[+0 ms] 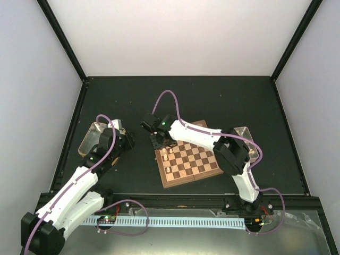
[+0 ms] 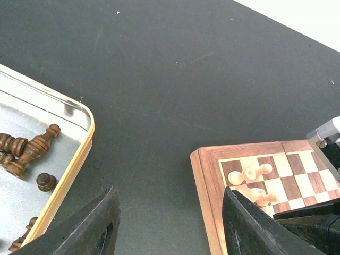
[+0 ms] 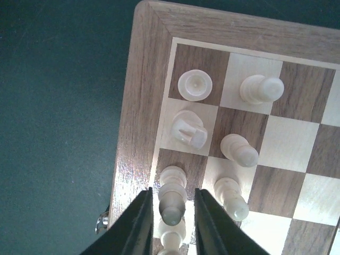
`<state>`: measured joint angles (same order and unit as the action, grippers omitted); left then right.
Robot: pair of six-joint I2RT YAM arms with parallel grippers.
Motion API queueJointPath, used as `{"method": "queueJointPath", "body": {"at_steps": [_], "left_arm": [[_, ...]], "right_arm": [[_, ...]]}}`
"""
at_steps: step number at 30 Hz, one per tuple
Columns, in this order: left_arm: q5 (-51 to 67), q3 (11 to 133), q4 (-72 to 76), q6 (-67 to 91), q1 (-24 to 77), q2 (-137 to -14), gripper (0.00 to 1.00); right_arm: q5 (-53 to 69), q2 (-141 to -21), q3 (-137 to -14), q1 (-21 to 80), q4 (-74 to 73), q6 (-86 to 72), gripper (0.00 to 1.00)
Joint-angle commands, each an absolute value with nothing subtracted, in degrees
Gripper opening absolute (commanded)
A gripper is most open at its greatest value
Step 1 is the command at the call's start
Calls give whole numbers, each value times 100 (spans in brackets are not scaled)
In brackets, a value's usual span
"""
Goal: Set up the chess pieces on the board
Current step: Adjust the chess piece on the chessboard.
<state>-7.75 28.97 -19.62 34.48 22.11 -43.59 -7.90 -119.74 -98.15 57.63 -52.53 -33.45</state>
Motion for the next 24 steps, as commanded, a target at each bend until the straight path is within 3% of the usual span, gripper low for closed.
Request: {"method": "queueJointPath", "body": {"at_steps": [1, 12, 18, 24], "left_arm": [[-879, 2860, -1841, 3385, 2162, -4359, 55], [-773, 3024, -1948, 3393, 2162, -4351, 55], [-587, 3190, -2100, 3287, 2162, -4191, 56], [-237, 3324, -2094, 3099, 2153, -3900, 59]], "right_arm": [[-910, -11988, -10045, 5766, -5340, -3349, 24], [-1065, -11124, -10098, 5695, -5226, -3551, 35], [-1580, -9909, -9001, 5273, -4997, -3812, 37], [-2027, -8470, -7209, 4082, -4856, -3876, 40]]}}
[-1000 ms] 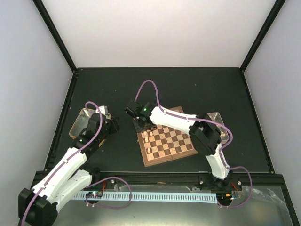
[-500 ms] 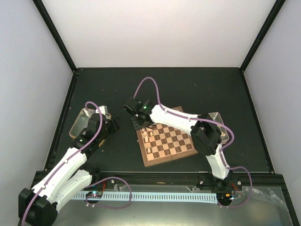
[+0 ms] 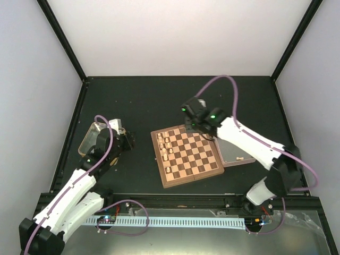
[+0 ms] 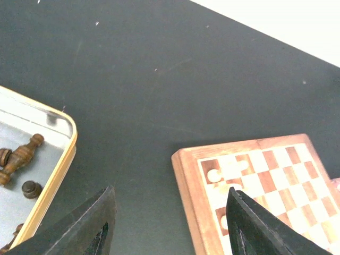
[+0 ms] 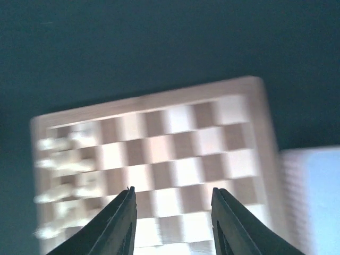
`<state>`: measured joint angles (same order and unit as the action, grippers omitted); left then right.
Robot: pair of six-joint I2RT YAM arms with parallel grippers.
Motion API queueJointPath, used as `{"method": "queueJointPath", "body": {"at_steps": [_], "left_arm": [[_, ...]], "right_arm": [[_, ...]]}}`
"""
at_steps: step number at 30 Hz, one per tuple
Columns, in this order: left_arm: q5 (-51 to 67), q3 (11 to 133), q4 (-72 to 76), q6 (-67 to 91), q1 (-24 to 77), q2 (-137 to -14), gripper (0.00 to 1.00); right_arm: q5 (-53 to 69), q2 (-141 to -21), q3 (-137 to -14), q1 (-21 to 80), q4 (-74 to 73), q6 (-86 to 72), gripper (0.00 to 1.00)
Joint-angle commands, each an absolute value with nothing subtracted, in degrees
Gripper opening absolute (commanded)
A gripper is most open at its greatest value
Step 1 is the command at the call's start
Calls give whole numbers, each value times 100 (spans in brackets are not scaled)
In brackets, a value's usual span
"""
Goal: Set up the chess pieces on the board
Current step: Adjust the chess piece on the chessboard, then pick up the chess piece from the storage box.
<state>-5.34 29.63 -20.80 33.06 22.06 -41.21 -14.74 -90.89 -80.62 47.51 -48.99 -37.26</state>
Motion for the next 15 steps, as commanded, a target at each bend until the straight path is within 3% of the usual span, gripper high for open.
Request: {"method": "queueJointPath", "body": {"at_steps": [1, 6, 15], "left_arm": [[-197, 3370, -2121, 3070, 2153, -3846, 59], [47, 3538, -2303, 3025, 2153, -3575, 61], [558, 3543, -2492, 3124, 2153, -3433, 63]], "right_arm": [[-2042, -8255, -6901, 3841, -4801, -3863, 40], [-1994, -7659, -5736, 2575, -4329, -3611, 43], [-1242, -8107, -4874, 940, -2905, -3086, 43]]}}
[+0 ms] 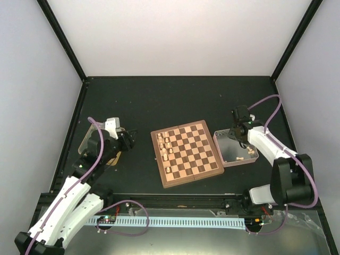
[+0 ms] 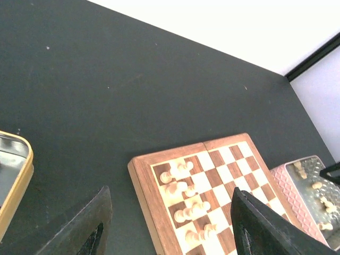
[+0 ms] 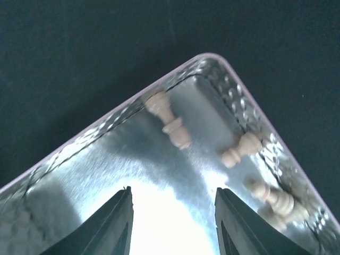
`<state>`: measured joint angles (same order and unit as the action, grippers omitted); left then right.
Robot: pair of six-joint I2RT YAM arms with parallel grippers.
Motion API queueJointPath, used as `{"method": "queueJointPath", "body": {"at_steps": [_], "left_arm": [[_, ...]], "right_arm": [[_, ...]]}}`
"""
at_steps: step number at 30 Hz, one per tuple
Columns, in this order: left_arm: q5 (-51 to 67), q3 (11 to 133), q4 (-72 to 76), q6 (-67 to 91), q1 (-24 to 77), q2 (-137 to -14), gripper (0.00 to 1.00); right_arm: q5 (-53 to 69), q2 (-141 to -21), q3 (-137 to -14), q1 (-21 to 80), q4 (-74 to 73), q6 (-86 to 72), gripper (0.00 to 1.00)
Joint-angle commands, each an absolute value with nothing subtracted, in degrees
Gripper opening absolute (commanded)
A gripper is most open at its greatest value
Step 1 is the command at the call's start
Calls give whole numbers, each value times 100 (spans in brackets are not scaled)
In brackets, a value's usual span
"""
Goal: Set up the chess pieces on the board
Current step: Pick up the chess piece from the storage box.
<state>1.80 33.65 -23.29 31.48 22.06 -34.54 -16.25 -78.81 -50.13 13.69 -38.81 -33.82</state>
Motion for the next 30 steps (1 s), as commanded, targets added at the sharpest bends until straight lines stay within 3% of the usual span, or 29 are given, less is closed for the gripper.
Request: {"method": "queueJointPath", "body": {"at_steps": [1, 20, 30], "left_arm": [[615, 3538, -2491, 3128, 2153, -3440, 63], [956, 3541, -2328, 3220, 2153, -3632, 64], [1198, 3421, -2136, 3206, 2153, -3578, 64]], "right_arm": [[-1180, -8212, -4877, 869, -2805, -3043, 43], [-406, -9515, -4935, 274, -2164, -2461, 30], [-148, -9663, -5268, 261, -2344, -2528, 4]]}}
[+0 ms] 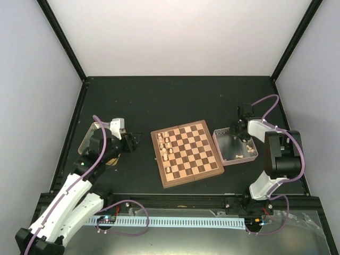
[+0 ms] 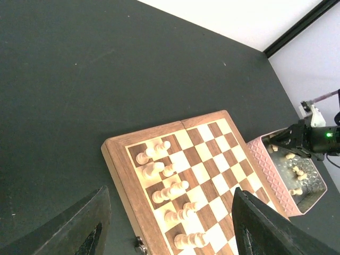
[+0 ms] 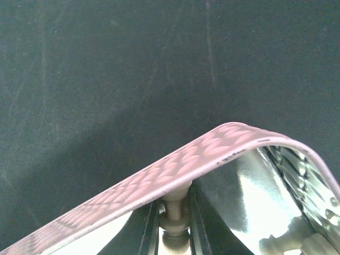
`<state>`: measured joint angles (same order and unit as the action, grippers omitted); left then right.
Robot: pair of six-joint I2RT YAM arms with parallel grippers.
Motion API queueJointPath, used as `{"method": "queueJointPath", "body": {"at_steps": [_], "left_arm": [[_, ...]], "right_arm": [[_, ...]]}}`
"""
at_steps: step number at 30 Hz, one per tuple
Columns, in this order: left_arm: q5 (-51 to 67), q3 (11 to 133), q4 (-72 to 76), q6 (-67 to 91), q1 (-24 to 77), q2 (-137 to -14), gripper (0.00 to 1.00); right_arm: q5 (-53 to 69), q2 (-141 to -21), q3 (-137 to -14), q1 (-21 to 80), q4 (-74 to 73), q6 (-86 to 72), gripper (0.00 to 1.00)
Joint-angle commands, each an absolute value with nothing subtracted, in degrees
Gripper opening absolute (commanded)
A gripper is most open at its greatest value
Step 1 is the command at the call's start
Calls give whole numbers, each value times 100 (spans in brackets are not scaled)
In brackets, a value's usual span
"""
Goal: Set up the chess pieces on the board
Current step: Pick up the chess piece from the storage box, then place the chess piece on the chessboard.
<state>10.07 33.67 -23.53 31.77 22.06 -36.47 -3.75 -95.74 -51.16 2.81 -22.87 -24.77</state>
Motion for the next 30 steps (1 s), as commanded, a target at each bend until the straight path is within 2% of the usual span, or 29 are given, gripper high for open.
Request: {"method": "queueJointPath", "body": {"at_steps": [1, 7, 12, 18, 21, 25, 30], "left_arm": [[1232, 3405, -2128, 3211, 2153, -3573, 64], [1991, 3090, -1643, 3543, 2153, -3703, 65], [2574, 2974, -903, 3645, 2175, -4058, 66], [2848, 3044, -257, 3558, 2340, -4390, 66], [3124, 3107, 32, 3878, 2482, -4548, 66], [3552, 3426, 1, 4624, 2704, -4870, 66], [3983, 4171, -257, 5553, 2906, -5314, 67]], "right_arm": [[-119, -9615, -5279, 260, -2362, -2544, 3], [333, -8658, -4923, 298, -2491, -2659, 2], [1734, -7148, -4213, 439, -2259, -3229, 4], [2910, -6180, -4194, 1376, -1853, -4188, 4], [3191, -6156, -4439, 2246, -1615, -3611, 4], [2985, -6095, -4617, 3225, -1421, -2252, 4], [2990, -6093, -4611, 3451, -1198, -1573, 4]]}}
